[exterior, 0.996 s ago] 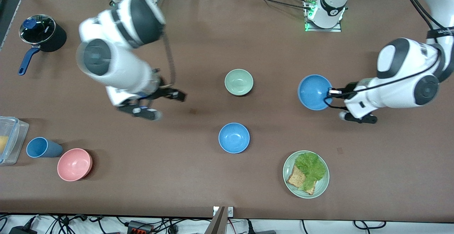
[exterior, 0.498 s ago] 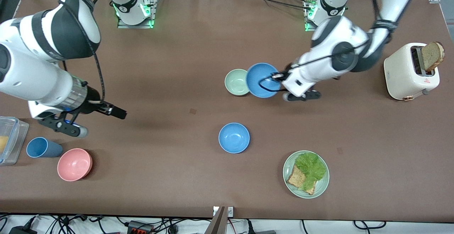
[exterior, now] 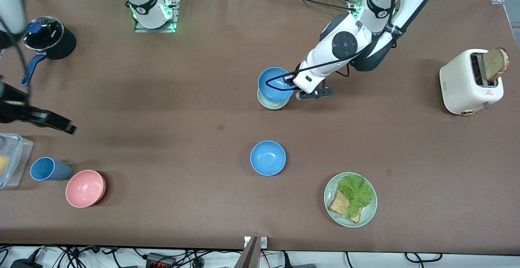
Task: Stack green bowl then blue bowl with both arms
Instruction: 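Lower the blue bowl into the green bowl with the left gripper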
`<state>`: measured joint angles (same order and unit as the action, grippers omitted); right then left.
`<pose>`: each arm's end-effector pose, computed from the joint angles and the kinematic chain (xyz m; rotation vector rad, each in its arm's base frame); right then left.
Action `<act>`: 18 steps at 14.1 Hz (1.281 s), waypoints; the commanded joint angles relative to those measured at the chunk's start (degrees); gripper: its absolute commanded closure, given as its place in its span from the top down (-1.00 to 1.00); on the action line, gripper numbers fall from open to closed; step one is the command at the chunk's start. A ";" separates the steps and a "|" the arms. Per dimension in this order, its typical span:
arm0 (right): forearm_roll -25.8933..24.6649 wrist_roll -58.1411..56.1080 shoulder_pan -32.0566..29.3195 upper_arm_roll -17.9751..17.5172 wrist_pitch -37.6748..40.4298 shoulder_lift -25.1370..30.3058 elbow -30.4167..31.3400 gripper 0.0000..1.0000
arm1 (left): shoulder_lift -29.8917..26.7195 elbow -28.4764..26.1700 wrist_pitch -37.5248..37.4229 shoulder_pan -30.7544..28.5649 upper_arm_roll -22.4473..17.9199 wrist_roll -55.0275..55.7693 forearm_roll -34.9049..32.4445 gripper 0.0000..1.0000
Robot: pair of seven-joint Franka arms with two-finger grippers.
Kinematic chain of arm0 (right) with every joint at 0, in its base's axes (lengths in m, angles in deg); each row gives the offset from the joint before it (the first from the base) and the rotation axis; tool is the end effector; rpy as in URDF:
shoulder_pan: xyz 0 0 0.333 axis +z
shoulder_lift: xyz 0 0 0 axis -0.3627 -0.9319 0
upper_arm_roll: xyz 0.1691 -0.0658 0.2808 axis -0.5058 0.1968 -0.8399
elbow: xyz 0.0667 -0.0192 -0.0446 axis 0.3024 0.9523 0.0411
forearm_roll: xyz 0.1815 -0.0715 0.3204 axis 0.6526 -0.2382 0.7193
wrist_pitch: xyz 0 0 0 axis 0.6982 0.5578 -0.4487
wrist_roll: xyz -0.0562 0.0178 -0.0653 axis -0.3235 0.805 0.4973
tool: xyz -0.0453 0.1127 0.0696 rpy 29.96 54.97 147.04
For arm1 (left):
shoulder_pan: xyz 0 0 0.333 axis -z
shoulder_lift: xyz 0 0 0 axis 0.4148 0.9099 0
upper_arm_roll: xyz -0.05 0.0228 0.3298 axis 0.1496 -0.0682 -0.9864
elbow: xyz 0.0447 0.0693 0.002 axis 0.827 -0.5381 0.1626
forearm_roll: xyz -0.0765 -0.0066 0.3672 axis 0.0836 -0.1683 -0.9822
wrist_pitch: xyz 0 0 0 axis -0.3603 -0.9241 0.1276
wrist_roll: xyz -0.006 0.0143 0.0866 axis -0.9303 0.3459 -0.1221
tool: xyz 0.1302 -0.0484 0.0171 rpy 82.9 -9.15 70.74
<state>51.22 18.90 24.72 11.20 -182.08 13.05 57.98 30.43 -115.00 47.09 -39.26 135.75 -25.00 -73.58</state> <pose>0.6568 -0.0069 0.5799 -3.0303 0.2695 -0.1501 0.4416 -0.3518 0.3079 2.8412 0.3423 -0.3116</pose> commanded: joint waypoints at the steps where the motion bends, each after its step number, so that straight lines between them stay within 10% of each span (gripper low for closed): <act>1: -1.27 -8.26 -3.18 -1.42 0.89 2.84 0.56 1.00 | 1.79 0.05 1.03 -0.10 -0.21 1.44 -2.57 -0.98; 18: -7.25 -10.31 -4.16 -2.03 -7.64 20.17 29.30 1.00 | 8.39 -0.03 4.29 4.47 -3.73 11.02 -14.96 -0.98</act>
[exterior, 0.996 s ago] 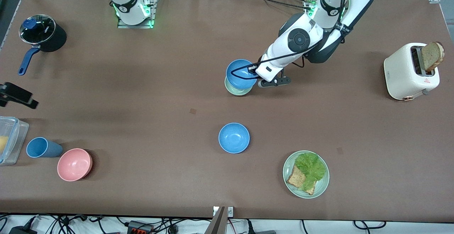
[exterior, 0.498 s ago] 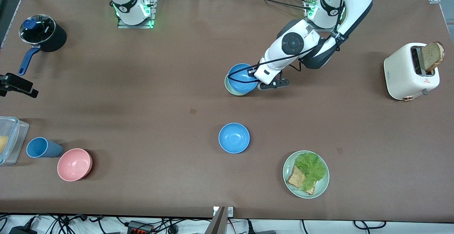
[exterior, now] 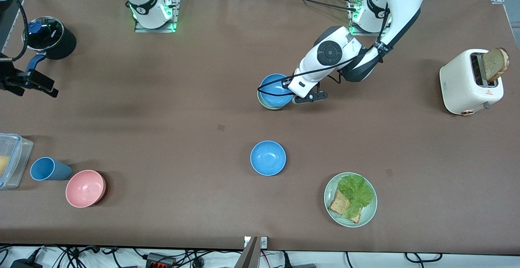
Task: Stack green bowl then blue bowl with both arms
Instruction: 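Lower the blue bowl into the green bowl with the left gripper, then open the left gripper and lift it away from the stacked bowls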
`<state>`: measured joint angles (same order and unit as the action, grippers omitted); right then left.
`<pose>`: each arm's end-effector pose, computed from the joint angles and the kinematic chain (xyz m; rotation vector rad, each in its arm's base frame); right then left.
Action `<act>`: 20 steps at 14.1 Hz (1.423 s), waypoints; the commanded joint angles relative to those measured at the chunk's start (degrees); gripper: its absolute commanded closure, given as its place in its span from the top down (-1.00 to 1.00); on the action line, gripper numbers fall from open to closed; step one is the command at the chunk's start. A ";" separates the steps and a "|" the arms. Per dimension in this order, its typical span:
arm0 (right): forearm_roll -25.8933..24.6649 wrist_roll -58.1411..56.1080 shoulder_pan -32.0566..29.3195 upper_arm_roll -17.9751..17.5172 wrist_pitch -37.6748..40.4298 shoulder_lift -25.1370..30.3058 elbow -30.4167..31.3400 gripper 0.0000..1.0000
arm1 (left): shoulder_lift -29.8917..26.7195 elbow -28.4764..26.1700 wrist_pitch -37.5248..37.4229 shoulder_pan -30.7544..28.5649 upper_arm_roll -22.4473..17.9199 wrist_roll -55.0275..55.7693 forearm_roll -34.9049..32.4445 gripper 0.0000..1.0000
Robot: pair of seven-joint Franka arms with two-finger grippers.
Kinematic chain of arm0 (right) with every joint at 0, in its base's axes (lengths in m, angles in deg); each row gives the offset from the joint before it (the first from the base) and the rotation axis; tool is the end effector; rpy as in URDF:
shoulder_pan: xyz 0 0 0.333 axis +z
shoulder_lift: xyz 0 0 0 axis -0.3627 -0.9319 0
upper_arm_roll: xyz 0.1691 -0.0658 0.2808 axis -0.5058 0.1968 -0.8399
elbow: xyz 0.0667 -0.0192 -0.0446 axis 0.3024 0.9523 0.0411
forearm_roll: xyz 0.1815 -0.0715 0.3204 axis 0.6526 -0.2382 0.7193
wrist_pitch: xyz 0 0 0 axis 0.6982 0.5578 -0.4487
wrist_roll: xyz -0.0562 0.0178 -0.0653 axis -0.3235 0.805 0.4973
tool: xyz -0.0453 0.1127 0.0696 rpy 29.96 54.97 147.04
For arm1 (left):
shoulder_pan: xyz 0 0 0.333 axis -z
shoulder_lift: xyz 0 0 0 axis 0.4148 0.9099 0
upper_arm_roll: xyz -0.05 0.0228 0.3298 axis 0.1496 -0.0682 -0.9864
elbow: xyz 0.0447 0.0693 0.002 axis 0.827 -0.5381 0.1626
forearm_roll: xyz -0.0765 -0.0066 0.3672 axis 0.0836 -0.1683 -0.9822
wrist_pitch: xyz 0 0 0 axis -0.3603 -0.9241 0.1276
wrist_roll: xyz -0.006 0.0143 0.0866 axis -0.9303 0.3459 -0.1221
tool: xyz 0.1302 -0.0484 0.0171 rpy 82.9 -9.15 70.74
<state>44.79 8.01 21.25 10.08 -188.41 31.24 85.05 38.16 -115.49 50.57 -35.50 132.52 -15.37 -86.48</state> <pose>0.5588 -0.0531 0.5618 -3.1273 0.0572 -0.0885 0.4374 -0.3568 0.2502 2.9170 0.3688 -0.3095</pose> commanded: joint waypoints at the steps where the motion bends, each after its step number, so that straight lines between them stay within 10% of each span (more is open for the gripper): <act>1: -0.82 0.58 -0.69 -0.90 -1.48 1.98 2.14 1.00 | 0.92 0.63 0.89 0.71 -0.50 1.40 -2.06 -0.97; 5: -0.73 0.41 -0.78 -0.90 0.52 1.89 0.65 1.00 | 1.54 1.68 0.29 0.63 -0.59 2.18 -2.06 -0.30; 15: -0.55 0.41 -1.91 -2.65 3.18 1.98 -0.59 1.00 | 0.49 17.33 -23.88 -1.83 0.29 1.86 -1.27 -0.10; 20: -0.73 0.41 -4.21 -6.01 3.18 1.98 -0.59 1.00 | -1.54 17.25 -31.35 -18.57 8.61 -19.74 -1.27 0.04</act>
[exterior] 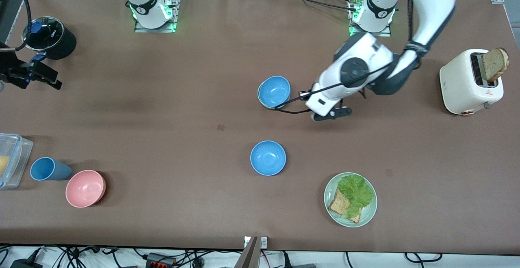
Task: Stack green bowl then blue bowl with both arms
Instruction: 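Open the left gripper and lift it away from the stacked bowls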
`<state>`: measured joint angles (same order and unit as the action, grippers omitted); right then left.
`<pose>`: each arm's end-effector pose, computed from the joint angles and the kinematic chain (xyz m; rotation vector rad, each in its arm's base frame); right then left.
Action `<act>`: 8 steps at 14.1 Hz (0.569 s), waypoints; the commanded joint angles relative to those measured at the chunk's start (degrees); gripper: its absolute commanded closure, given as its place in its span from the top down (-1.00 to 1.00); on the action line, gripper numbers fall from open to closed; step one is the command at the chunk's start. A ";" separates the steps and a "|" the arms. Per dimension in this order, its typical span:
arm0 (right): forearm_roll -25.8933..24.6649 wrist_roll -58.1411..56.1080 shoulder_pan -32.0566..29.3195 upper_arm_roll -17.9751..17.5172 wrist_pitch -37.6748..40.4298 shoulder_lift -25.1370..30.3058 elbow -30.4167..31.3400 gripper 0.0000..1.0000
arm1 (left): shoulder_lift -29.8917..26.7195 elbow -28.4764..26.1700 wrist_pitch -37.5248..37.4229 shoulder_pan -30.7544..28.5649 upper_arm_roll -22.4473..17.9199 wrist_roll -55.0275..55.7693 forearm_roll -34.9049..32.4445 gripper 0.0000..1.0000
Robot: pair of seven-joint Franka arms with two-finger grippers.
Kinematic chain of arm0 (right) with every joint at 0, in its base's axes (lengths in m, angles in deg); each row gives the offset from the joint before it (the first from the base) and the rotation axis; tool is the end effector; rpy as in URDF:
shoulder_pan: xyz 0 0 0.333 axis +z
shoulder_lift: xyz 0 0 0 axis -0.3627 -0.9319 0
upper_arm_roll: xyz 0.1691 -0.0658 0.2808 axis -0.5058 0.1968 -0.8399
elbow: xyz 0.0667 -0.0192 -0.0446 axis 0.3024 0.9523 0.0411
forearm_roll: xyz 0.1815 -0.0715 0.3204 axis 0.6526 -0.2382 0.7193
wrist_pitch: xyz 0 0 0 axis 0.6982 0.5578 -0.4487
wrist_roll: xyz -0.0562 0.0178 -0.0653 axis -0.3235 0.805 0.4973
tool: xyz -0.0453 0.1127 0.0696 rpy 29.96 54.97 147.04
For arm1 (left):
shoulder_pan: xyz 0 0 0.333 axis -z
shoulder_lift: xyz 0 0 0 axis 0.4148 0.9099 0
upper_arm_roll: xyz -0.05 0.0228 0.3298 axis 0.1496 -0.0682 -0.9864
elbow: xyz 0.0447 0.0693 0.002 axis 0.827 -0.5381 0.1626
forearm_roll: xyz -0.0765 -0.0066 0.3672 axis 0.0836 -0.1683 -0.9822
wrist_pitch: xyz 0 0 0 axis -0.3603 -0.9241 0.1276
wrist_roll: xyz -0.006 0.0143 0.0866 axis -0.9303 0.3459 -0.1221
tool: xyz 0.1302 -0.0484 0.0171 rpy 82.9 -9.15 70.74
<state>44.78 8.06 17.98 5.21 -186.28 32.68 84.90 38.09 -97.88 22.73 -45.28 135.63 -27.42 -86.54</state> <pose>0.5494 -0.0373 0.5734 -3.1240 0.0140 -0.0735 0.5264 -0.2774 0.3392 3.0024 0.2620 -0.4378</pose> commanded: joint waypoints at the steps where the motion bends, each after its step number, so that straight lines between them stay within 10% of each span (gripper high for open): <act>1: -0.72 0.36 -0.06 -0.79 1.31 0.62 -0.53 1.00 | -1.47 -0.36 -5.53 -13.89 7.97 -11.48 -1.21 0.06; 8: -0.81 0.63 1.00 1.24 4.38 0.98 -1.67 1.00 | -4.28 -0.80 -8.53 -29.66 10.19 -33.81 -2.00 0.25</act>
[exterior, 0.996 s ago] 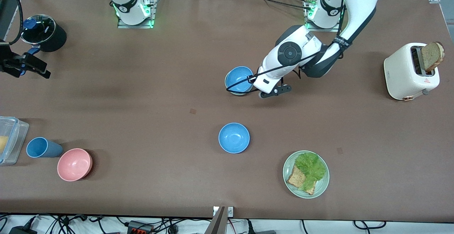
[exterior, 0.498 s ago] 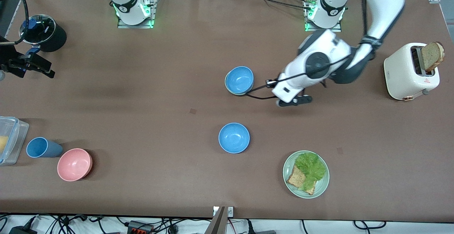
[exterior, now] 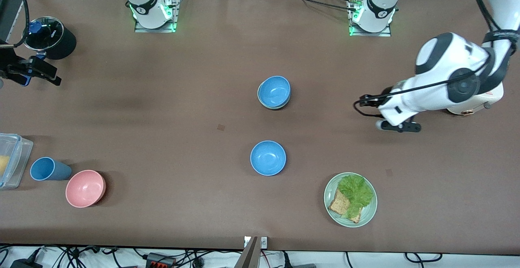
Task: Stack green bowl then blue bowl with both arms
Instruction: 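Open the left gripper and lift it away from the stacked bowls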
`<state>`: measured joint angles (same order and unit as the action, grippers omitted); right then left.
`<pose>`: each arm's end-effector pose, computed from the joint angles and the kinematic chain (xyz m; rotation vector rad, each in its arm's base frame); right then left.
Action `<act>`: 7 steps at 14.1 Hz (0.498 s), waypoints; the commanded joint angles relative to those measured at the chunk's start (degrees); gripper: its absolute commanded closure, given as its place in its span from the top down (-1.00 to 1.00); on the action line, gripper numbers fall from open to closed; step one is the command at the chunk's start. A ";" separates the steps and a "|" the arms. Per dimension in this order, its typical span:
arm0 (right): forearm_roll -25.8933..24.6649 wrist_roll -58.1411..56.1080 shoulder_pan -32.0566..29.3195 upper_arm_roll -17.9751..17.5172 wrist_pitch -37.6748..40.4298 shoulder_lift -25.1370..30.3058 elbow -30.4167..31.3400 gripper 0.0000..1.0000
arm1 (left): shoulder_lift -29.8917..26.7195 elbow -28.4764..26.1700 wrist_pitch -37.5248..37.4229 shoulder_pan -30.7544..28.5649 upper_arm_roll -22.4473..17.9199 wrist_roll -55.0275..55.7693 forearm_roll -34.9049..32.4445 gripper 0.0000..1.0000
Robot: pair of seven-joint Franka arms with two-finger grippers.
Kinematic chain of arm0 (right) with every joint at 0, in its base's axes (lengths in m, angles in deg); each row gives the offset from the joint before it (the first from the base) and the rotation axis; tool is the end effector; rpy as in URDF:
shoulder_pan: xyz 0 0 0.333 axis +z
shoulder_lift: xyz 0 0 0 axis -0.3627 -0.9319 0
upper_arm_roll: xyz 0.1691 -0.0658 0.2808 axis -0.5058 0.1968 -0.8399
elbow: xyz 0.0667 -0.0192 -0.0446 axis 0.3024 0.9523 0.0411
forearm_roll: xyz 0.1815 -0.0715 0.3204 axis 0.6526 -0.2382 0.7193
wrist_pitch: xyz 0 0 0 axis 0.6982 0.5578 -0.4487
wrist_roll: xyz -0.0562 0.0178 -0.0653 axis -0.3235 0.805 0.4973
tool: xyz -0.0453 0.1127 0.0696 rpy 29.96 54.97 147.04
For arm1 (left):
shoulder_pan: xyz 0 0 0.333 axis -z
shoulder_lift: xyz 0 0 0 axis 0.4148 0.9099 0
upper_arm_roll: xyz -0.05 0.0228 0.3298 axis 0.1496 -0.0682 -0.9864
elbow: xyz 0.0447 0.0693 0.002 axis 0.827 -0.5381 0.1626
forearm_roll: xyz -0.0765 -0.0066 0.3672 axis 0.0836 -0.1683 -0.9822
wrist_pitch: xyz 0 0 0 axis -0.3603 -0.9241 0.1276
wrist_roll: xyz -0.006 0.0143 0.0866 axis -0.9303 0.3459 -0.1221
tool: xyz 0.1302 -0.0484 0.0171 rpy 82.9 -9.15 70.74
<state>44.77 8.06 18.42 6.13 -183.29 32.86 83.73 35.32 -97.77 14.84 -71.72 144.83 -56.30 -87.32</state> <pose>0.5430 -0.0414 0.5798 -3.1227 0.0259 -0.0289 0.5645 -0.0921 0.3825 2.9455 -0.0651 -0.3929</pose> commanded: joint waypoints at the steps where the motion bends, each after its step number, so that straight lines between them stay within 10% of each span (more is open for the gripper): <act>1: -0.80 0.62 0.56 0.31 1.49 0.89 -0.59 1.00 | -1.59 -0.38 -1.34 -4.80 0.81 -6.78 -1.30 0.31; 3: -0.80 0.54 0.56 0.32 1.40 0.89 -0.50 1.00 | -1.77 3.55 -6.15 -6.14 1.16 -7.77 -4.01 0.55; 4: -0.88 0.62 0.64 0.23 1.31 0.80 -0.50 1.00 | -1.77 5.58 -9.31 -6.23 1.34 -7.94 -5.68 1.00; 7: -0.88 0.62 0.82 0.14 0.70 0.72 -0.41 1.00 | -1.77 11.20 -15.65 -7.19 1.25 -11.26 -5.96 1.00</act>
<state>44.76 8.06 18.53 6.12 -182.92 32.87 83.36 34.83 -90.06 3.61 -78.09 145.31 -64.06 -92.16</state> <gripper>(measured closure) 0.000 0.066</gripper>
